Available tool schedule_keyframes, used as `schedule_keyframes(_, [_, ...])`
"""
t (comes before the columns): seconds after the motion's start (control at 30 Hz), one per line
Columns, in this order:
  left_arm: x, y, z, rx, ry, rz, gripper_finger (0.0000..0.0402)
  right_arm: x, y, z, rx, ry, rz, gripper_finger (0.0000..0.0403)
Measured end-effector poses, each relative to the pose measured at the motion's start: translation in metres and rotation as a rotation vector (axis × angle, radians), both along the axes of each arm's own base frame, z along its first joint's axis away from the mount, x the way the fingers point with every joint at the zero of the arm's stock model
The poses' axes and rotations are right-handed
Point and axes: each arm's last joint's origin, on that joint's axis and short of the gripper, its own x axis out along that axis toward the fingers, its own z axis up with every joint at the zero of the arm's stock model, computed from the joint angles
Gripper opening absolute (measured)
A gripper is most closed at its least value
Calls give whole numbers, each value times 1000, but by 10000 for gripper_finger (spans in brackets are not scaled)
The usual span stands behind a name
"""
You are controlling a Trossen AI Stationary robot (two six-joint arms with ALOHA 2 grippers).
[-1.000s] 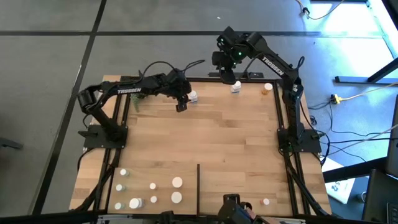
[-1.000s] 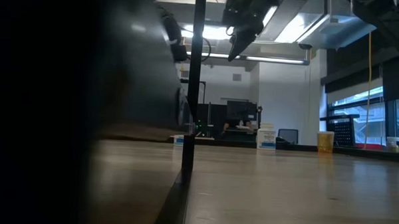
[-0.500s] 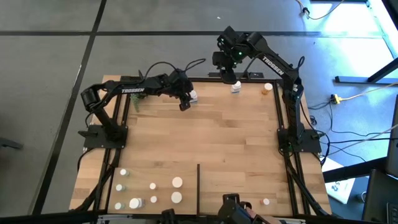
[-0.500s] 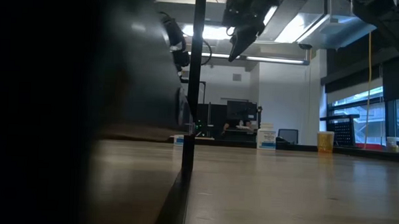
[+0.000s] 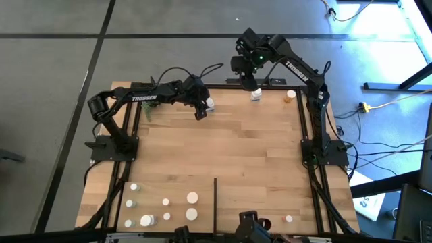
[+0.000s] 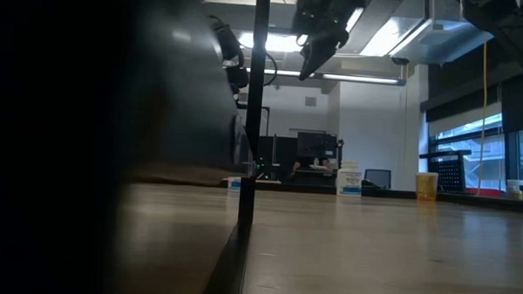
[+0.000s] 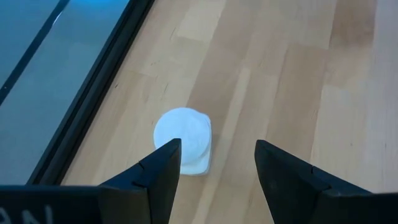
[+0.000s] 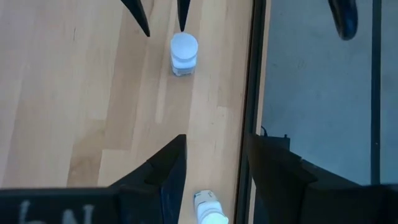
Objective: Pick and place medicine bottles onto shelf by color
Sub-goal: Put the left white pill bottle on the shelf aligned with the other white pill bottle
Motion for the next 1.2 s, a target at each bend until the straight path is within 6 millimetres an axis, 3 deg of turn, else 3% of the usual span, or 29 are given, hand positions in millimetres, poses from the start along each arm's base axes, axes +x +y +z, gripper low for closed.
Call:
schedule_keyframes(0.73, [-3,3,0,-68,-23,94,200,1,0,0,-2,-3,2,170])
schedule_keyframes(1.03, [-3,4,-1,-22,6,53,263,1,0,0,-2,-3,2,170])
schedule_keyframes(1.2, [0,4,-7,48,57,-2,276,1,0,0,-2,-3,2,170])
